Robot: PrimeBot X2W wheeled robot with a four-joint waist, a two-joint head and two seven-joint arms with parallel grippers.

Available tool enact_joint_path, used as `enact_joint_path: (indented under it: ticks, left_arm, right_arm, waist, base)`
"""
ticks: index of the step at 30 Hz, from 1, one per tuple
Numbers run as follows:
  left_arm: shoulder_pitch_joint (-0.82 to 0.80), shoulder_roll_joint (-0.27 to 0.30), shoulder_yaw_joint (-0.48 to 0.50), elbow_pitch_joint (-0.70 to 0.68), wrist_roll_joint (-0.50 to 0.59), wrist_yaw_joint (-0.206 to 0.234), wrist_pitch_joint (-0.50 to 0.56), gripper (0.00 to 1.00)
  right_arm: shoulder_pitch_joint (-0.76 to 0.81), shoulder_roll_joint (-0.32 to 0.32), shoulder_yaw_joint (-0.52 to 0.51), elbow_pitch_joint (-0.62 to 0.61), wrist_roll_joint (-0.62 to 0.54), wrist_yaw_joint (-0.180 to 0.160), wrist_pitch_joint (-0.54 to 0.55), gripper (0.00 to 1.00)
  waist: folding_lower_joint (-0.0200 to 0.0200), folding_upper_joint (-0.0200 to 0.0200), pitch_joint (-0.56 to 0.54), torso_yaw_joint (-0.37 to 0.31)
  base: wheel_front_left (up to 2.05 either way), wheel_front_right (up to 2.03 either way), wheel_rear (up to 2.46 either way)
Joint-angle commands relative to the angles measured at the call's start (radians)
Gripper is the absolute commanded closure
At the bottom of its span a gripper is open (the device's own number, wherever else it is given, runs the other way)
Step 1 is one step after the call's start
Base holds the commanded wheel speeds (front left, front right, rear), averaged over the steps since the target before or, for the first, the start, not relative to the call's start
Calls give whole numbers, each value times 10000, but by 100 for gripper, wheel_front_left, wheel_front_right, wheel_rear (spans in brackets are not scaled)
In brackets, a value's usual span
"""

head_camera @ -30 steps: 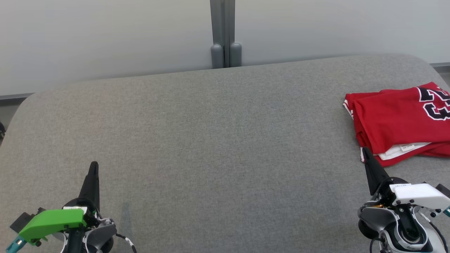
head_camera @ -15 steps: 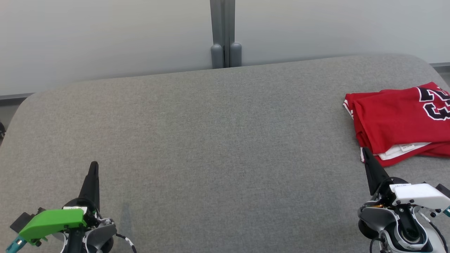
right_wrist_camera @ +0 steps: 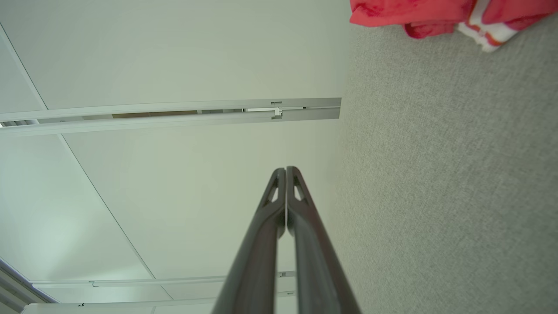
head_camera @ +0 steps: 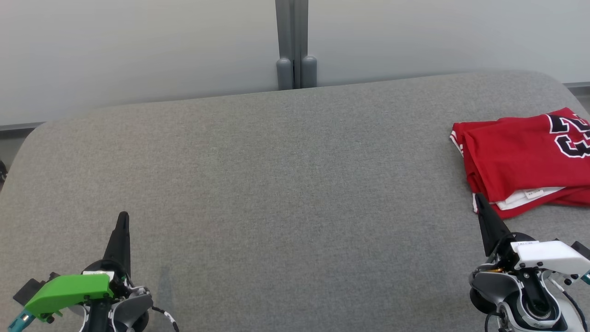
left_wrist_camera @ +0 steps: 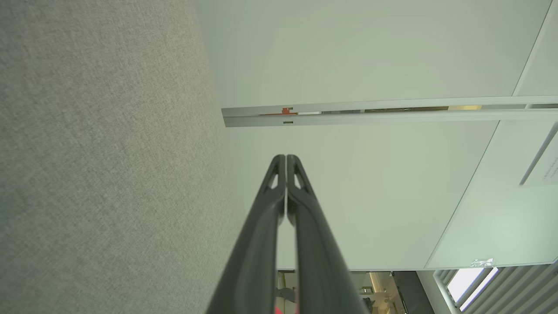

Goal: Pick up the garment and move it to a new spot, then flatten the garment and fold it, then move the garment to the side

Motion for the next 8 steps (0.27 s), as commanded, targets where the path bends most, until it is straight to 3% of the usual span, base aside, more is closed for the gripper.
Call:
enact_joint_path:
  ticks: [1, 8]
  left_arm:
    - [-108, 74, 22, -28, -35, -39, 34, 100]
    - [-108, 74, 21, -27, -35, -39, 34, 100]
  right_arm:
    - [85, -11, -10, -51, 66, 4, 32, 100]
    - [85, -11, -10, -51, 66, 4, 32, 100]
  waist:
    - [-1, 0, 0, 0]
    - [-1, 0, 0, 0]
  base:
    - [0, 0, 0]
    - [0, 0, 0]
